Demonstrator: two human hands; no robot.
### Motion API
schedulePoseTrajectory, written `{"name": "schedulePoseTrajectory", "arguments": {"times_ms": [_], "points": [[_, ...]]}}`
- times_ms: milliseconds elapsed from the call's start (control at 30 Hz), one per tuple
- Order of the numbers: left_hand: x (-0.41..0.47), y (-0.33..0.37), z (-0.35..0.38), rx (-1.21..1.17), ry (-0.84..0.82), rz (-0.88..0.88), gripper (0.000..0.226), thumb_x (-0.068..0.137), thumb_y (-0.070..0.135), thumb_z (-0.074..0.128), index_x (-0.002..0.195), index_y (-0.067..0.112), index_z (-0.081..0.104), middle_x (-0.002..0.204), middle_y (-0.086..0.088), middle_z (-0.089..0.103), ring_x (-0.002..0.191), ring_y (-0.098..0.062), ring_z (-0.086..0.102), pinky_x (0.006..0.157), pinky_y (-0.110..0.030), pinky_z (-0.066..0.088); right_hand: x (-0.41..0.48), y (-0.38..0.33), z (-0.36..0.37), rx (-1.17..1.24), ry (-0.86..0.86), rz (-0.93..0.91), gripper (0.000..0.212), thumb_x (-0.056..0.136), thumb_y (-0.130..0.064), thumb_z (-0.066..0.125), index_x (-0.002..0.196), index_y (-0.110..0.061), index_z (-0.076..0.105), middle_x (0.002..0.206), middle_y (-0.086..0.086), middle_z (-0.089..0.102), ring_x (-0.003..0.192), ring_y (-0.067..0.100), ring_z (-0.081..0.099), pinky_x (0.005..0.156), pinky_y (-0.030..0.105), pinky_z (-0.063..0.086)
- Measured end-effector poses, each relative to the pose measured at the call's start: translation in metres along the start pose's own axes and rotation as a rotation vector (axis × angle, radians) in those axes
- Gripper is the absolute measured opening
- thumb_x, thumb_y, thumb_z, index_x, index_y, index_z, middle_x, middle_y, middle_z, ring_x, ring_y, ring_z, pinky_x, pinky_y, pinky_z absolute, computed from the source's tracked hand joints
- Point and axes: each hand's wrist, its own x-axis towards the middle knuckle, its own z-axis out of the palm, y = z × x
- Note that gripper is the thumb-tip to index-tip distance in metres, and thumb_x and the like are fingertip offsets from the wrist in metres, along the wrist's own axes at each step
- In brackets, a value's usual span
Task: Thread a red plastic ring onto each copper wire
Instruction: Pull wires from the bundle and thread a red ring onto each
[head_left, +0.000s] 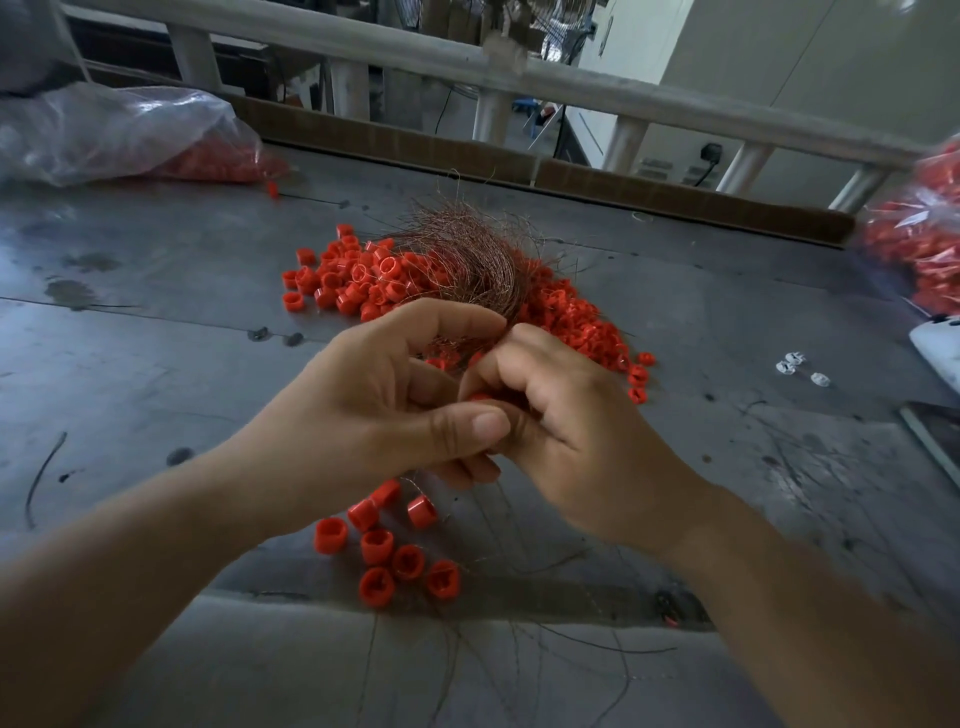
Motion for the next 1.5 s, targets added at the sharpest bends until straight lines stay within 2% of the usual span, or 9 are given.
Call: {"name": "schedulePoseTrajectory", "arguments": {"times_ms": [367,567,833,900,967,1100,1200,1367,1500], "points": [[-0.007,0.001,0.007,-0.015,0.006,0.086,0.058,0.065,0.041,0.075,0.119,0.034,0.053,0.071,-0.015,0.069,0.061,-0.029,0.069,0.052,-0.029,0.055,-0.004,-0.007,0.003,0.005,0.036,-0.013,0.008,0.082,-0.010,0.055,0.077,-0.005,0.059,0.079,-0.009,0.047,0.072,0.003,0.049,0.065,0.013,0.041],[-0.003,0.002,0.003,-0.077,0.009,0.019,0.061,0.062,0.045,0.078,0.116,0.030,0.057,0.072,-0.018,0.069,0.060,-0.030,0.068,0.051,-0.027,0.053,-0.002,-0.006,0.001,0.094,0.027,0.041,0.006,0.082,-0.026,0.056,0.079,-0.024,0.052,0.080,-0.017,0.047,0.075,-0.005,0.048,0.067,0.008,0.038],[0.000,0.009,-0.006,-0.196,0.067,0.055,0.043,0.056,0.038,0.082,0.095,0.023,0.072,0.067,-0.009,0.069,0.054,-0.019,0.066,0.048,-0.024,0.053,-0.002,-0.006,-0.002,0.406,0.024,0.150,0.025,0.069,-0.030,0.069,0.091,-0.032,0.056,0.077,-0.012,0.059,0.071,0.003,0.059,0.063,0.015,0.047],[-0.001,0.013,-0.009,-0.254,0.116,0.118,0.033,0.060,0.033,0.076,0.091,0.020,0.073,0.065,-0.005,0.069,0.051,-0.013,0.064,0.046,-0.019,0.050,-0.002,-0.005,-0.003,0.455,0.021,0.186,0.016,0.072,-0.030,0.065,0.087,-0.030,0.059,0.072,-0.012,0.060,0.068,0.006,0.059,0.062,0.019,0.050],[-0.001,0.015,-0.009,-0.292,0.173,0.142,0.026,0.060,0.028,0.068,0.084,0.019,0.074,0.063,-0.004,0.069,0.047,-0.010,0.062,0.043,-0.016,0.048,-0.001,-0.005,-0.005,0.454,0.044,0.174,0.003,0.077,-0.025,0.060,0.079,-0.027,0.061,0.063,-0.012,0.060,0.060,0.000,0.056,0.056,0.014,0.046],[0.003,0.016,-0.008,-0.311,0.230,0.107,0.023,0.053,0.022,0.063,0.071,0.015,0.074,0.063,-0.006,0.069,0.045,-0.011,0.061,0.041,-0.016,0.046,-0.002,-0.005,-0.016,0.402,0.102,0.162,0.012,0.083,-0.023,0.054,0.076,-0.020,0.063,0.056,-0.013,0.056,0.050,-0.001,0.049,0.047,0.008,0.036],[0.003,0.015,-0.010,-0.205,0.252,0.088,0.016,0.051,0.019,0.070,0.063,0.009,0.071,0.062,-0.007,0.068,0.046,-0.010,0.059,0.042,-0.016,0.046,-0.001,0.001,-0.024,0.263,0.101,0.197,0.014,0.087,-0.015,0.058,0.076,-0.021,0.066,0.058,-0.016,0.057,0.051,-0.002,0.051,0.049,0.008,0.036],[0.006,0.004,-0.013,0.254,0.314,-0.028,0.010,0.056,0.015,0.074,0.065,0.012,0.069,0.060,-0.002,0.067,0.051,-0.013,0.064,0.046,-0.017,0.050,-0.001,0.006,-0.024,0.015,-0.036,0.304,0.017,0.080,-0.015,0.067,0.073,-0.031,0.066,0.064,-0.012,0.058,0.061,-0.003,0.053,0.056,0.009,0.041],[0.008,-0.002,-0.015,0.568,0.300,-0.035,0.020,0.061,0.018,0.073,0.073,0.033,0.068,0.065,0.011,0.069,0.055,-0.002,0.063,0.056,-0.013,0.051,-0.001,0.009,-0.021,-0.102,-0.138,0.345,0.022,0.080,-0.019,0.068,0.067,-0.034,0.059,0.067,-0.009,0.061,0.064,-0.004,0.053,0.058,0.009,0.042]]}}
